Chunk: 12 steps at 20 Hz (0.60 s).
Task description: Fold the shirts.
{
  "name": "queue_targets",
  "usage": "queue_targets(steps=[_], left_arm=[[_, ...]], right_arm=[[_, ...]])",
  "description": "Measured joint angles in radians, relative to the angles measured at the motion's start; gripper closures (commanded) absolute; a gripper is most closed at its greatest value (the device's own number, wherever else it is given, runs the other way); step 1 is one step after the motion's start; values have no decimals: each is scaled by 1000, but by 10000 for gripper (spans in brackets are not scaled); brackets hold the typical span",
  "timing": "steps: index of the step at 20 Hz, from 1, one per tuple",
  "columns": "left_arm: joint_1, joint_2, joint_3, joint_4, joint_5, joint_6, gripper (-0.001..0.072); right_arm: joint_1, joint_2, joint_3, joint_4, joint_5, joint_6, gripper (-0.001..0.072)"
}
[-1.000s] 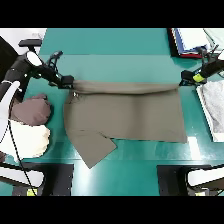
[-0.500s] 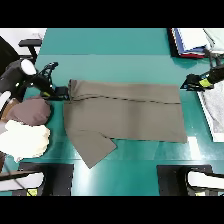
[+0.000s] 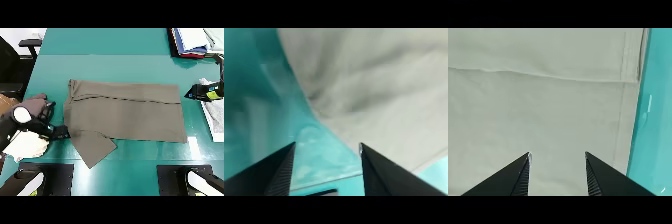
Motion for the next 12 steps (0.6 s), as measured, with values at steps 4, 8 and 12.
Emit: queue_targets(steps=[4,8,12], left_arm=[[-11,34,-109,-135,101,23,229],[-98,41,-145,-214,199,41,672],[-137,43,-120,-243,198,58,682]], right_arm=[[0,43,-50,0,-23,0,313],[0,55,-64,18,-29,0,313],[-48,62,-79,18,16,0,313]])
